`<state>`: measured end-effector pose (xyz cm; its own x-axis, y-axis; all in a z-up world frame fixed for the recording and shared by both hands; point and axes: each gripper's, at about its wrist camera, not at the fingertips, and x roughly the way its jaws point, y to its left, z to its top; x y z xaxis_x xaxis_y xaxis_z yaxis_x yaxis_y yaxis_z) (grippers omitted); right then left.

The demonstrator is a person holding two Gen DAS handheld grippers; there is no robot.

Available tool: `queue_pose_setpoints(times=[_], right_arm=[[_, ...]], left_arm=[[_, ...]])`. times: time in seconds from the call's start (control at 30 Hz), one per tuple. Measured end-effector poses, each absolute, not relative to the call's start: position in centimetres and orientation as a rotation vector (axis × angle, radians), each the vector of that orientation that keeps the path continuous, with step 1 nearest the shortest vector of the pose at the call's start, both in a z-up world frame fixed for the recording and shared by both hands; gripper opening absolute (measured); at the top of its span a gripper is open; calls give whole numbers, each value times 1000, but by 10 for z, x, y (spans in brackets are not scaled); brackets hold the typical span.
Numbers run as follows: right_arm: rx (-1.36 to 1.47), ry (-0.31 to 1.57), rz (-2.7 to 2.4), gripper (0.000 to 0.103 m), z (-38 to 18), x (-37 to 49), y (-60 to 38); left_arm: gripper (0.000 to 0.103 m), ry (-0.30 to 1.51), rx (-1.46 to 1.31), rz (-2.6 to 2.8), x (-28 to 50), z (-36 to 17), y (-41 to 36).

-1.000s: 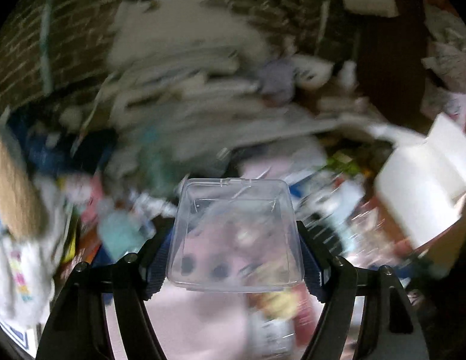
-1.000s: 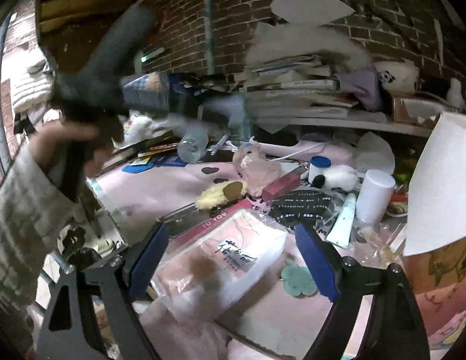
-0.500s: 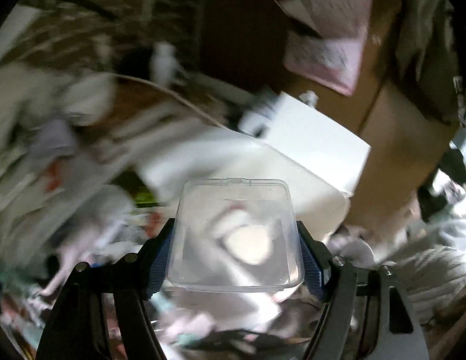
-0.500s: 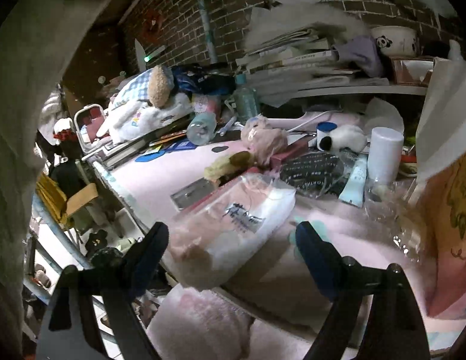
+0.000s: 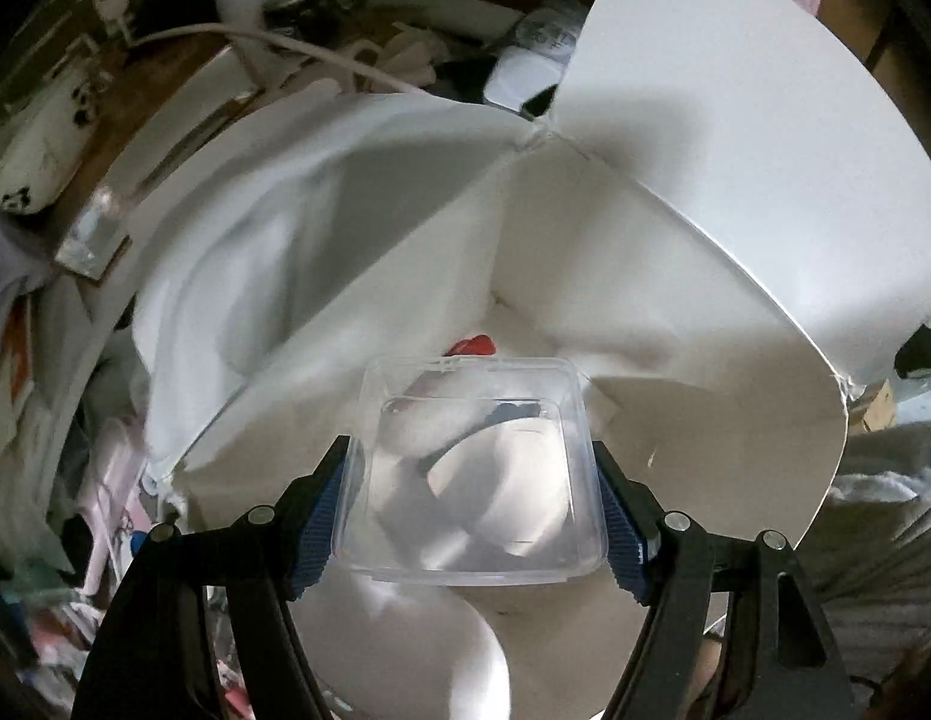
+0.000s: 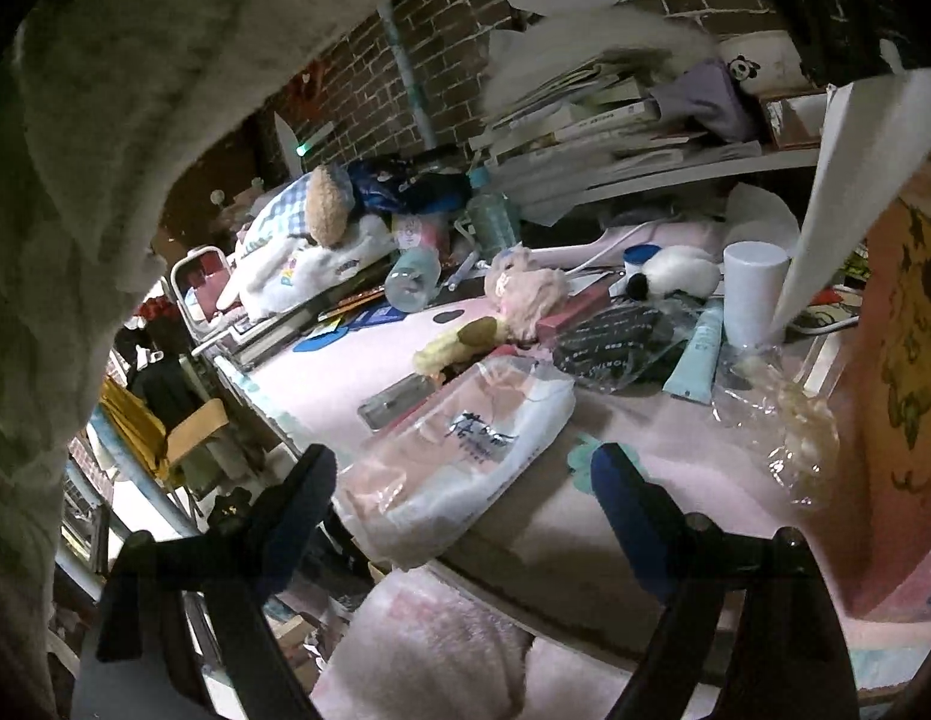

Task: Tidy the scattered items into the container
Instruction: 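Carry the clear case into the white box and open the left gripper, then move the right gripper toward the white printed plastic package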

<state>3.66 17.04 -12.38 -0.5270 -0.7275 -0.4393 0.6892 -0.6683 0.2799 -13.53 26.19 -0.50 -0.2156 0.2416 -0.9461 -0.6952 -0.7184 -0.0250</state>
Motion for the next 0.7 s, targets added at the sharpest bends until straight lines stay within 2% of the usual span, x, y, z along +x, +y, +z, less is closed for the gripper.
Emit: queue_pose_setpoints(times=[0.03,0.07,0.13,0.2,0.27,0.5,0.7], right_arm=[[674,-88,-2208,86,-123,36,171],[671,-88,-2216,86,-123,36,172],[670,-82,-2232,86,-123,35,172],[672,-72,-2257,86,-125,34,172],[684,-68,-2271,86,-126,33,173],[640,21,-2313,86,-121,40,172],[641,63,-2296,86,-117,48,165]], left_arm=[[71,552,-1441,1972,-135,-5,263],[76,558,-1436,1977,-133,-4,262],[92,573,-1384,2009,-128,4,259],[93,551,-1308,2038,-121,18,251],[103,473,-1262,2068,-114,35,234],[103,298,-1032,2324,-81,75,152],[103,292,-1064,2597,-44,48,74]])
